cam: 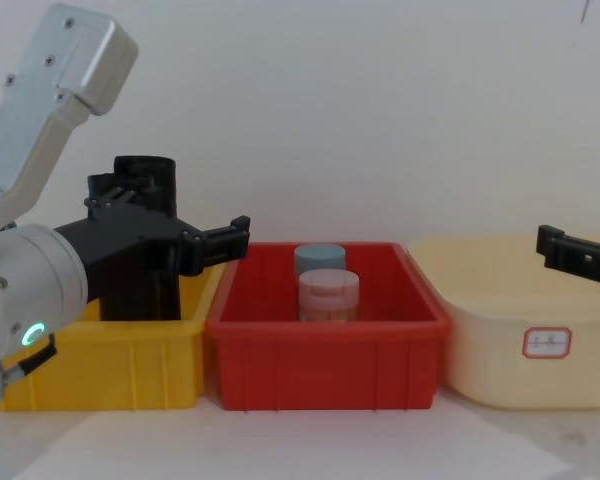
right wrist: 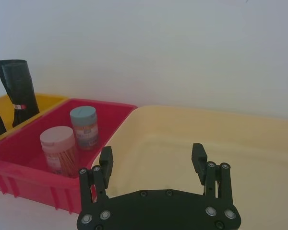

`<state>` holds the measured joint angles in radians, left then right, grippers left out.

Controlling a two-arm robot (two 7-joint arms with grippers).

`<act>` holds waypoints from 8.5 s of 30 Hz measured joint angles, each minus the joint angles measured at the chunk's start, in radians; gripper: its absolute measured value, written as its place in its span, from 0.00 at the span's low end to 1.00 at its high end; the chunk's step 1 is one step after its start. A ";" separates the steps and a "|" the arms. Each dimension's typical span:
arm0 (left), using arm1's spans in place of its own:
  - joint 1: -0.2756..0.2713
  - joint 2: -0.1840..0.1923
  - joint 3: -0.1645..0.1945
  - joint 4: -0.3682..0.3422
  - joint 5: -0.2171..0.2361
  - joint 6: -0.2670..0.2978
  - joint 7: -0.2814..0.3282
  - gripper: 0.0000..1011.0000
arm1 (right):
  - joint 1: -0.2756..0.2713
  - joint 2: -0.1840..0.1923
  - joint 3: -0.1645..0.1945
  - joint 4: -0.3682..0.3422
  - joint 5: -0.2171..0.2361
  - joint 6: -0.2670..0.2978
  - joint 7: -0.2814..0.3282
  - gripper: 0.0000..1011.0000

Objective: Pick up the garbage bag with the one hand and transfer it to the other hand.

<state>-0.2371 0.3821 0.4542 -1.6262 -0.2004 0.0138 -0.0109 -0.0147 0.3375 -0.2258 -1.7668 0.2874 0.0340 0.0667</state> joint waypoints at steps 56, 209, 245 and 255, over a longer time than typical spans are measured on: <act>0.119 0.014 -0.043 -0.102 0.021 0.013 0.062 0.99 | 0.000 0.000 0.000 0.000 0.000 0.000 0.000 0.99; -0.532 -0.221 0.017 0.409 -0.158 -0.072 -0.625 0.43 | 0.000 0.000 0.000 0.000 0.000 0.000 0.000 0.99; -0.730 -0.401 0.073 0.802 -0.309 -0.205 -0.883 0.43 | 0.000 0.000 0.000 0.000 0.000 0.000 0.000 0.99; -0.725 -0.401 0.075 0.797 -0.328 -0.195 -0.892 0.43 | 0.000 -0.001 0.001 0.000 -0.005 -0.007 0.000 0.99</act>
<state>-0.9621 -0.0185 0.5295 -0.8288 -0.5284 -0.1810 -0.9033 -0.0145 0.3365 -0.2245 -1.7668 0.2819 0.0266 0.0668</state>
